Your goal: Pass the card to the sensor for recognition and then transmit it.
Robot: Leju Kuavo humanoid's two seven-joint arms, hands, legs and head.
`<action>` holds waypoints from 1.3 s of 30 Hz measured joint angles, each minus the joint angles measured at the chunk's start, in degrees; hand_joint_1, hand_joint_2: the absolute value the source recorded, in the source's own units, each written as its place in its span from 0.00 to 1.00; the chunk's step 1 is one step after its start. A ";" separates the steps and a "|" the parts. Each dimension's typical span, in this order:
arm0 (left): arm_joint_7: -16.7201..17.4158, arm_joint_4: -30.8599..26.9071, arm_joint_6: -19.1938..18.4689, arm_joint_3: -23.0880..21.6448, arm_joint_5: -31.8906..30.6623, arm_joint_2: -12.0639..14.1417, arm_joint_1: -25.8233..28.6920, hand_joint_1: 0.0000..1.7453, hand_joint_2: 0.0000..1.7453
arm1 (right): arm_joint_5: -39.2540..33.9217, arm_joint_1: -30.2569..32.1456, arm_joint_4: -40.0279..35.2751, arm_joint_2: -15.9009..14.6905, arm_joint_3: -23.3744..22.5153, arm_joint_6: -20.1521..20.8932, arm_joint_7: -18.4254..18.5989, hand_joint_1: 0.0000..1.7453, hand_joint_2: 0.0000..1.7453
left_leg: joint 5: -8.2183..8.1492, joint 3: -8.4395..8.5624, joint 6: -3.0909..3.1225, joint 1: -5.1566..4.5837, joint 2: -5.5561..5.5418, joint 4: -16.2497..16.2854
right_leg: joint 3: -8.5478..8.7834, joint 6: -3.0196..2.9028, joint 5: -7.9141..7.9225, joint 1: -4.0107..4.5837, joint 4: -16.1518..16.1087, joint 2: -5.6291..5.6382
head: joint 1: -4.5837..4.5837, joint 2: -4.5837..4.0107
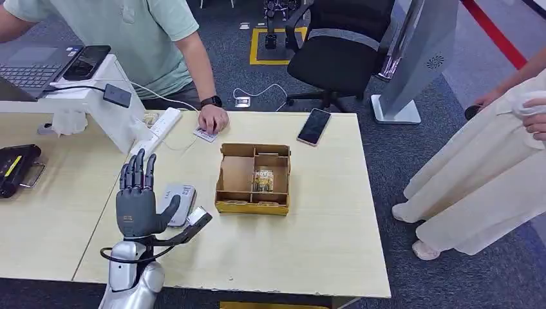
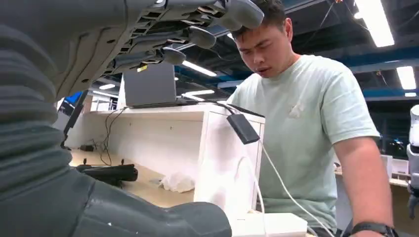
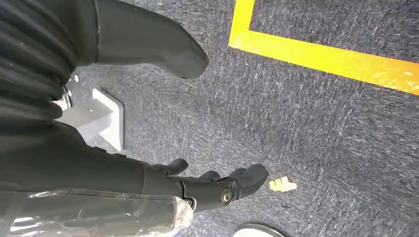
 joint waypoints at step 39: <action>8.09 -2.08 -15.58 -24.53 14.82 20.55 -0.56 0.00 1.00 | 0.09 -0.29 -0.63 -0.02 -0.22 1.07 -0.31 0.00 1.00 | 0.01 0.00 0.00 0.00 0.00 0.00 | -0.02 0.00 0.00 0.01 0.00 0.00 | 0.00 0.00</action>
